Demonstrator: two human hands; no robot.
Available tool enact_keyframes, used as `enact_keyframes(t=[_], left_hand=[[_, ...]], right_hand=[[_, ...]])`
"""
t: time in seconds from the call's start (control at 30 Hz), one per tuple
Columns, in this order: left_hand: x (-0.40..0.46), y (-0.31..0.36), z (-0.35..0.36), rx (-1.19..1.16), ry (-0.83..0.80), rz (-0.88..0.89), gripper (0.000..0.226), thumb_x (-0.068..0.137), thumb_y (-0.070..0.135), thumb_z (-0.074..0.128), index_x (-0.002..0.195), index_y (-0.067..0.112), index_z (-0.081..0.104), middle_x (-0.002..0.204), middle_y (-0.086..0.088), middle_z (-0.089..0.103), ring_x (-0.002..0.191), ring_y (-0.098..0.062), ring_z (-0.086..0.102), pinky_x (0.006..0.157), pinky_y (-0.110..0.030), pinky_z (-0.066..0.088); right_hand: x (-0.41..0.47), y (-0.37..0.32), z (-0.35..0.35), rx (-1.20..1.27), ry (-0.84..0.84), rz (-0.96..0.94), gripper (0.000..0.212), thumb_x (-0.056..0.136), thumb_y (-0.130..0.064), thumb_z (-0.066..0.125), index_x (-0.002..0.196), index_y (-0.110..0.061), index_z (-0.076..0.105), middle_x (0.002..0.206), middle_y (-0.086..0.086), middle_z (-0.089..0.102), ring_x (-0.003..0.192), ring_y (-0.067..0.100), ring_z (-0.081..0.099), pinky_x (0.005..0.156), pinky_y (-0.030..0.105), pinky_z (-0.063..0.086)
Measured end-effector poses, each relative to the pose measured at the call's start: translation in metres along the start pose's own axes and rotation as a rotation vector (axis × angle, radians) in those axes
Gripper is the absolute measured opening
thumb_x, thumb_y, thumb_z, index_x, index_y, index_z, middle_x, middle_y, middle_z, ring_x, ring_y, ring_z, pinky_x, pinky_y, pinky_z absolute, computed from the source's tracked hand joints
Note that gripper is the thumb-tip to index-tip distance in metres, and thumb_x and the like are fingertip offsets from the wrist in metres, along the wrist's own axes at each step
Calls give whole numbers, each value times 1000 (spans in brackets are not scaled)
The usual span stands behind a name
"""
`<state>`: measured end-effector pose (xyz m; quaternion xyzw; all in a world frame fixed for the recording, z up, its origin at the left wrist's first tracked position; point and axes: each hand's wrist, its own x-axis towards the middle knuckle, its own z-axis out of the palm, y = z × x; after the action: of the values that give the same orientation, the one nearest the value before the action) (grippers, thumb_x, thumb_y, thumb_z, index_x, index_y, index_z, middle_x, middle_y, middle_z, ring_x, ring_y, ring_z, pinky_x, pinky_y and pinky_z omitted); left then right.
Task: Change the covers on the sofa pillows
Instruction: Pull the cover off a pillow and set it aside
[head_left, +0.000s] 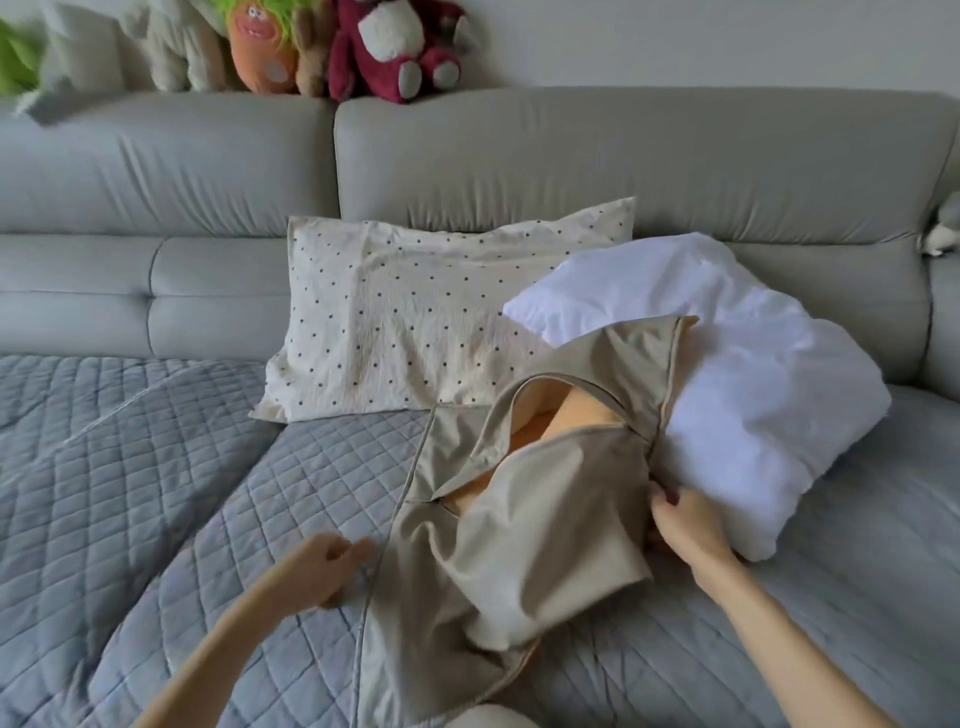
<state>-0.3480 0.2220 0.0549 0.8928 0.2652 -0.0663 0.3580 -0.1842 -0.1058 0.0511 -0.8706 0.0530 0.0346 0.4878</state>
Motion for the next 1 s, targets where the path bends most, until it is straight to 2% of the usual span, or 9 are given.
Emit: enact_keyframes(t=[0.17,0.27,0.37,0.47,0.57,0.67,0.8,0.93,1.0], left_hand=[[0,36,34,-154,129,43,32,90,28,57,65,10,48,58,0,48,56,-15,46,50,-22,34],[-2,42,32,-408,216,45,10,88,16,57,91,6,56,82,-8,61,73,-21,57,61,-29,44],[-1,29,13,-357,238,75,17,89,20,59,101,9,55,93,-11,64,75,-20,59,65,-32,47],[-3,23,-8,30,-120,-37,33,89,41,57,98,9,55,78,-11,66,58,-18,61,53,-25,50],[6,33,-12,280,-259,-15,40,92,47,47,94,8,59,83,-11,69,65,-17,64,59,-23,53],[23,50,-3,109,-52,18,45,91,50,46,91,7,57,84,-5,61,68,-15,61,55,-23,54],[44,60,12,-86,137,8,43,88,52,52,73,11,53,79,-6,55,71,-19,54,58,-25,40],[47,56,25,-554,89,-25,22,87,24,63,75,6,68,76,-10,64,66,-17,58,59,-24,48],[39,53,30,-683,51,7,24,89,23,61,83,0,66,74,-11,64,63,-17,59,57,-24,49]], right_hand=[[-12,-23,0,302,-349,-40,32,95,-21,53,125,-10,55,119,2,61,105,16,56,85,26,44],[-16,-41,-10,305,-199,-192,23,93,-20,55,112,-8,61,100,3,66,98,16,59,69,15,43],[-12,-36,-52,-89,69,-332,43,85,-45,61,101,-5,59,94,8,64,92,24,60,69,25,46],[-11,-15,-96,-752,-56,-94,85,70,-83,42,122,-16,53,119,9,60,113,28,55,87,36,46],[-17,1,-107,-1016,-145,55,89,74,-80,41,135,-15,43,138,11,47,122,28,49,94,35,43],[-24,-12,-95,-888,139,-149,66,81,-58,58,120,-6,47,122,18,54,110,36,53,80,38,41],[-36,-39,-42,-611,443,-778,30,79,-30,70,93,-4,65,85,18,63,78,38,62,68,42,49],[-58,-61,40,-282,-198,-763,15,90,-20,58,96,-13,69,85,-2,63,75,16,60,73,17,45],[-60,-63,73,-242,-344,-691,17,92,-20,55,98,-13,69,76,-13,57,74,10,56,67,13,40]])
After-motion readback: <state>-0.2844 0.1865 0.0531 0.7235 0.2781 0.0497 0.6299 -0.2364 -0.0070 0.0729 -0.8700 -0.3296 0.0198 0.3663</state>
